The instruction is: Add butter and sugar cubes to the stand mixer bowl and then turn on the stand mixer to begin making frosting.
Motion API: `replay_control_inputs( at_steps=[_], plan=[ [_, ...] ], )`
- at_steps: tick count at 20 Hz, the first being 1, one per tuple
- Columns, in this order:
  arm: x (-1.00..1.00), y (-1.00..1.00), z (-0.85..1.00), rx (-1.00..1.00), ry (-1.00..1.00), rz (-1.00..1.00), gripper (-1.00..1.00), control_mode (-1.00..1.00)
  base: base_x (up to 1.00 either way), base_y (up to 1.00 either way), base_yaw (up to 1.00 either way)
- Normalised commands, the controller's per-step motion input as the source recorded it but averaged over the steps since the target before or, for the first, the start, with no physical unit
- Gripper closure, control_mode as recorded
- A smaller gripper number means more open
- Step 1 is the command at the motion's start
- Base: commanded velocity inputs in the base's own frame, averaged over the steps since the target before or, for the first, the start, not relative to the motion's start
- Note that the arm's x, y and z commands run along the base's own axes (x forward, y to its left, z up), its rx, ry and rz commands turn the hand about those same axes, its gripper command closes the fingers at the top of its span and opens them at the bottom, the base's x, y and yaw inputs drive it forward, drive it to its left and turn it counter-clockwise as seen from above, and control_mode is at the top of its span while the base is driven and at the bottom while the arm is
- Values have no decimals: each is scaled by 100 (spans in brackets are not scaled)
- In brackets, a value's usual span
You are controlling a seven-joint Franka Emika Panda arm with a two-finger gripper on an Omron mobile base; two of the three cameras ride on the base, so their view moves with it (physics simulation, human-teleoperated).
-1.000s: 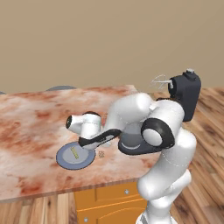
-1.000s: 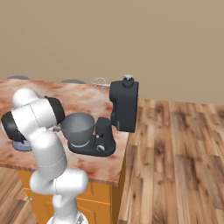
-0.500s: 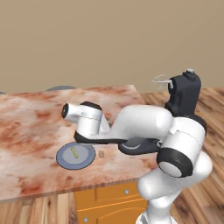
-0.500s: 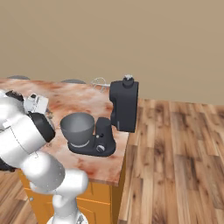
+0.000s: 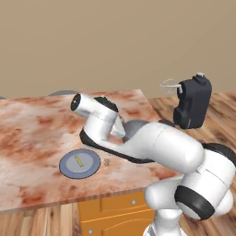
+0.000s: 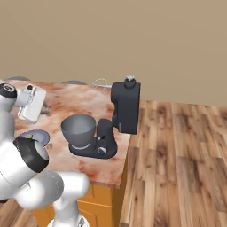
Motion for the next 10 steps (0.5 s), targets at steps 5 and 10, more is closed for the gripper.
replay_control_inputs(
  at_steps=[5, 10],
  plan=[
    [-4, -58, 5, 20, 4, -1, 100, -100, 0, 0, 0],
    [0, -40, -5, 3, 0, 0, 100, -100, 0, 0, 0]
  ],
)
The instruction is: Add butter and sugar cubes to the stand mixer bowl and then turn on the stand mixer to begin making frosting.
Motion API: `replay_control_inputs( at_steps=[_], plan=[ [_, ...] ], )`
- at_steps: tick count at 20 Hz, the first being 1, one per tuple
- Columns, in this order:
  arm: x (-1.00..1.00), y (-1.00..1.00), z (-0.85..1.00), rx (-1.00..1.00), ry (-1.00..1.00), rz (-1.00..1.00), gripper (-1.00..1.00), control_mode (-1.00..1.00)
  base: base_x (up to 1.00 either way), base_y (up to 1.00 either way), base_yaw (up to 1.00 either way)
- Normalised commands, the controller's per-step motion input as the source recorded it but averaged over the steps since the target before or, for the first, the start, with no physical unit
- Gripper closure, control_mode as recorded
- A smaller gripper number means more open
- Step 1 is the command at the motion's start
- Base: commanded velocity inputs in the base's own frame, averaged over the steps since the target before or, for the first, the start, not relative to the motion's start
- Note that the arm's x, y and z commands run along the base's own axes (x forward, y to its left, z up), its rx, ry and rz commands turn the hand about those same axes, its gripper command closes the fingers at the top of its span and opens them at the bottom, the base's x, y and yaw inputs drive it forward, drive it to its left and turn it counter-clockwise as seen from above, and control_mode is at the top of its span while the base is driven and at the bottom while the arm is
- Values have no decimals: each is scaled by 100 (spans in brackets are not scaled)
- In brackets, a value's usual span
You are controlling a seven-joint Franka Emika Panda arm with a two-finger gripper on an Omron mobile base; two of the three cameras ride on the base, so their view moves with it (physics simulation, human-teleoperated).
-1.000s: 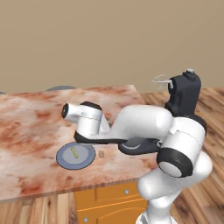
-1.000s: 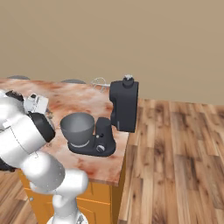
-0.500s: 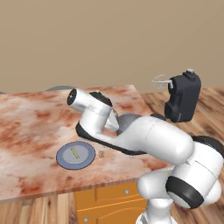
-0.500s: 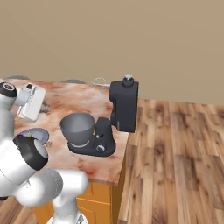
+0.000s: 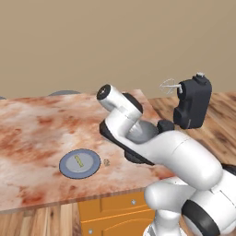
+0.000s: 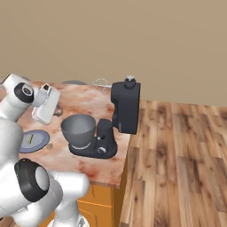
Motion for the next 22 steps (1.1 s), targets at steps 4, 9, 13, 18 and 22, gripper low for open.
replay_control_inputs(
  at_steps=[4, 9, 13, 18, 22],
  plan=[
    [19, -13, -36, 0, 8, -1, 100, -100, 0, 0, 0],
    [44, -10, -26, 0, 14, -2, 100, -100, 0, 0, 0],
    [33, -19, -10, 3, 14, 0, 100, -100, 0, 0, 0],
    [34, -10, -49, 0, 16, 0, 100, -100, 0, 0, 0],
    [36, 0, -52, 0, 10, 0, 100, -100, 0, 0, 0]
  ],
)
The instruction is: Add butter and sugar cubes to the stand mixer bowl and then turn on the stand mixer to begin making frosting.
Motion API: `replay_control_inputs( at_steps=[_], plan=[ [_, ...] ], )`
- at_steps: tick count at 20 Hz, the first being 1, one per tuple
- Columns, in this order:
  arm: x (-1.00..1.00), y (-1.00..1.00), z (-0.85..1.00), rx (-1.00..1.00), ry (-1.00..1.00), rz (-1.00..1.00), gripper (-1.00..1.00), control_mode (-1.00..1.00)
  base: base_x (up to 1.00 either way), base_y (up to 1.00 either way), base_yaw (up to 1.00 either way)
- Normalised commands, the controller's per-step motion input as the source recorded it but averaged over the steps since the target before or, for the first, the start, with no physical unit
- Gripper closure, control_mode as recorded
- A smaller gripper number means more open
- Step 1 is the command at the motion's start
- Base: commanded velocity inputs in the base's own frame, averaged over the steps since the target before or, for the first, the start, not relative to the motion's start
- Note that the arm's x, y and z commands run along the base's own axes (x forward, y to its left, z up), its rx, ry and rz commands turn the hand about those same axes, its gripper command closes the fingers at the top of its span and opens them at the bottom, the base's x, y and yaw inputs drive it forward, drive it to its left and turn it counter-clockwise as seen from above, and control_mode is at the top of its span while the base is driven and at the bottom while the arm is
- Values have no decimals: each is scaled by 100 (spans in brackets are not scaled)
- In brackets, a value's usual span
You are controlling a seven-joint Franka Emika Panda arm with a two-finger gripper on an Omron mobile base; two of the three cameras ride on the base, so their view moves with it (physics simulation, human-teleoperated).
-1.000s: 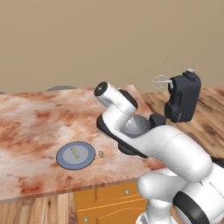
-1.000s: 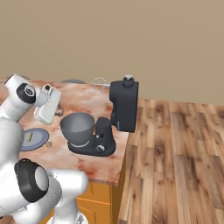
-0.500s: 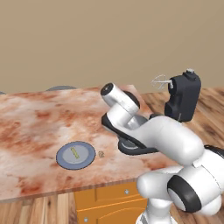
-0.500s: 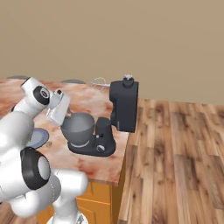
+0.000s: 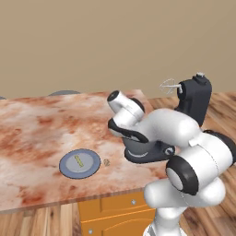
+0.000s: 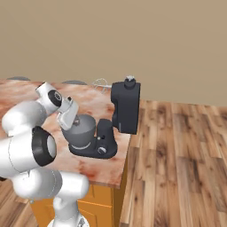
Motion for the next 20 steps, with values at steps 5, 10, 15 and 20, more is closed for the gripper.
replay_control_inputs(
  at_steps=[5, 10, 15, 20],
  plan=[
    [34, 0, -47, 0, 4, 0, 100, -100, 0, 0, 0],
    [30, 0, -49, 0, 1, 0, 100, -100, 0, 0, 0],
    [32, 7, -58, -5, 4, 0, -100, -100, 0, 0, 0],
    [21, 16, -59, -9, 10, 0, -100, -100, 0, 0, 0]
  ],
)
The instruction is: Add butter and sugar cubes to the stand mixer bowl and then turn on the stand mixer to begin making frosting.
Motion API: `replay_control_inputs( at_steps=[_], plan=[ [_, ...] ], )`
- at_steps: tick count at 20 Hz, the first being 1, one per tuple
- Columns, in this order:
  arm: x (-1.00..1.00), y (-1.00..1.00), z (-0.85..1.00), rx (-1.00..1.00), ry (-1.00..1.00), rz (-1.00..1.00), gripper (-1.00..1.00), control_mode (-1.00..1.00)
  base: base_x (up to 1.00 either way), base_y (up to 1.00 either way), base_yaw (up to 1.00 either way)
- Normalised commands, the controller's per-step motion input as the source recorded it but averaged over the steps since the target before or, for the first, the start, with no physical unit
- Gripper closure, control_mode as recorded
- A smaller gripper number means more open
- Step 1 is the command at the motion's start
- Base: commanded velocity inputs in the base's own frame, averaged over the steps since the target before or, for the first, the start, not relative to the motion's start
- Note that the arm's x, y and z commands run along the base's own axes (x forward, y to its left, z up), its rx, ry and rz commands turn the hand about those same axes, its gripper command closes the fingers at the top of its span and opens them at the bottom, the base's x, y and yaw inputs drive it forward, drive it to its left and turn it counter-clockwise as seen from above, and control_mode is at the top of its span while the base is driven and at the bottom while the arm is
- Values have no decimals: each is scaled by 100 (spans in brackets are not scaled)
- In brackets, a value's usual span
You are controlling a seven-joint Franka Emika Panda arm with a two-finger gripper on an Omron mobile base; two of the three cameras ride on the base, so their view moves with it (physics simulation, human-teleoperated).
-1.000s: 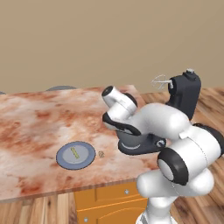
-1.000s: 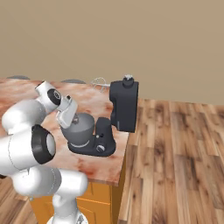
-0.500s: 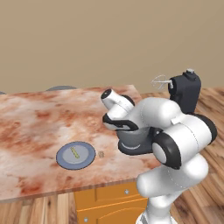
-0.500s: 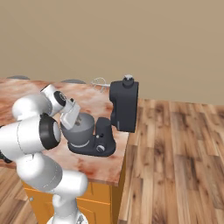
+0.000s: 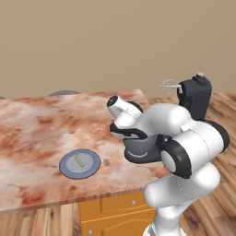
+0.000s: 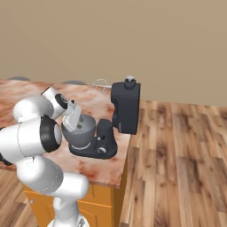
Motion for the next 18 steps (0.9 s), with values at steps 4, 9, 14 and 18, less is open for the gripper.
replay_control_inputs(
  at_steps=[4, 9, 14, 18],
  plan=[
    [2, 20, -31, -5, 4, 0, -100, -100, 0, 0, 0],
    [-45, 33, 24, 0, -3, 2, -100, -100, 0, 0, 0],
    [-78, 39, 62, 0, -18, 7, -100, -100, 0, 0, 0],
    [-74, 29, 67, 0, -21, 4, -100, -100, 0, 0, 0]
  ],
)
